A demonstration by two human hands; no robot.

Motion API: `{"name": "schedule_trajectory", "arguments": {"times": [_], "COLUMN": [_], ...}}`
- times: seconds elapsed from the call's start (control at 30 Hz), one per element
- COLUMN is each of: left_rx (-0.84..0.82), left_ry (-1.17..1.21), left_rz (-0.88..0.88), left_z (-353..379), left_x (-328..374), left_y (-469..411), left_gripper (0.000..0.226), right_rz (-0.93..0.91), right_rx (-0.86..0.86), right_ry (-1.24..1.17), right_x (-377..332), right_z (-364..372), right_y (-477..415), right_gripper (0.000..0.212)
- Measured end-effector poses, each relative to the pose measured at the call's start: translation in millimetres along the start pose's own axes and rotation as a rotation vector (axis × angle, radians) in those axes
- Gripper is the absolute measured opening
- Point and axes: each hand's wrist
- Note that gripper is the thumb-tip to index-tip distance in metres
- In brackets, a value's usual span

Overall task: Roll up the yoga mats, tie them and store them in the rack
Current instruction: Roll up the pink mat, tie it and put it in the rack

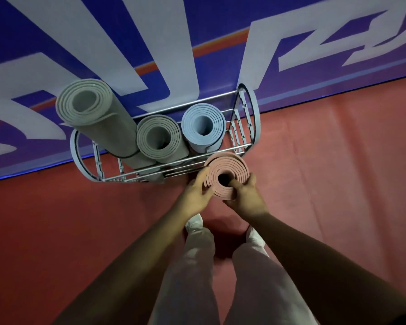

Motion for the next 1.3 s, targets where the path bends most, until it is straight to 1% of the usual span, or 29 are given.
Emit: {"name": "schedule_trajectory", "arguments": {"times": [0.07, 0.13, 0.23, 0.3, 0.37, 0.4, 0.5, 0.6, 0.67, 0.73, 0.77, 0.83, 0.93, 1.0, 1.07, 1.13, 1.2, 1.3], "left_rx": [0.073, 0.092, 0.026, 0.019, 0.009, 0.008, 0.045, 0.065, 0.075, 0.083, 0.096, 0.147, 0.242, 0.261, 0.257, 0.218, 0.179, 0.152], "left_ry": [0.104, 0.164, 0.240, 0.273, 0.278, 0.266, 0.238, 0.230, 0.282, 0.405, 0.440, 0.411, 0.290, 0.181, 0.058, -0.029, -0.076, -0.127], "left_rz": [-0.012, -0.069, -0.025, -0.018, -0.001, 0.023, 0.150, 0.253, 0.330, 0.359, 0.362, 0.329, 0.204, 0.124, 0.065, 0.031, 0.014, -0.027], "left_z": [3.0, 2.1, -3.8, -10.7, -19.2, -23.9, -38.0, -52.0, -65.4, -79.2, -85.5, -96.2, -105.6, -108.4, -108.8, -107.7, -107.5, -113.0], "left_x": [15.1, 43.1, 96.2, 129.8, 157.2, 175.8, 246.1, 293.8, 316.1, 328.7, 330.9, 326.1, 298.7, 275.3, 254.0, 236.4, 221.2, 199.8], "left_y": [9.7, 20.1, 35.3, 44.3, 47.5, 52.7, 87.0, 108.0, 115.6, 117.5, 114.4, 104.1, 84.7, 73.2, 61.5, 52.4, 43.3, 32.8], "left_gripper": [0.070, 0.072, 0.051, 0.048, 0.041, 0.037, 0.038, 0.038, 0.042, 0.046, 0.047, 0.043, 0.035, 0.026, 0.025, 0.023, 0.019, 0.019], "right_rz": [-0.048, -0.082, -0.112, -0.134, -0.163, -0.172, -0.205, -0.243, -0.279, -0.312, -0.331, -0.374, -0.377, -0.380, -0.376, -0.339, -0.304, -0.306], "right_rx": [0.053, 0.062, 0.011, -0.005, 0.018, 0.034, 0.088, 0.135, 0.194, 0.249, 0.274, 0.319, 0.352, 0.359, 0.366, 0.381, 0.400, 0.418], "right_ry": [-0.050, -0.079, -0.078, -0.085, -0.067, -0.044, 0.033, 0.066, 0.090, 0.097, 0.097, 0.110, 0.102, 0.081, 0.068, 0.056, 0.046, 0.021], "right_x": [6.8, 14.1, 19.7, 17.0, 12.1, 9.2, 0.2, -13.1, -22.5, -30.9, -34.7, -41.7, -51.7, -57.3, -60.5, -64.4, -70.5, -83.4], "right_z": [-21.8, -54.9, -113.0, -154.1, -197.0, -219.1, -288.5, -355.6, -396.2, -430.9, -445.7, -467.5, -482.9, -484.4, -484.6, -488.5, -495.7, -506.8], "right_y": [15.0, 31.4, 50.2, 60.4, 69.4, 74.0, 87.1, 99.8, 105.7, 109.8, 110.8, 110.4, 104.0, 97.8, 92.9, 93.4, 96.9, 103.4], "right_gripper": [0.056, 0.058, 0.058, 0.057, 0.058, 0.057, 0.053, 0.050, 0.046, 0.044, 0.043, 0.042, 0.047, 0.053, 0.060, 0.062, 0.060, 0.060]}}
Point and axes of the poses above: each hand's wrist, its own y-axis away from the middle knuckle, its own z-axis out of the palm, x = y × z, and after that the axes turned 15 degrees about y, right-handed
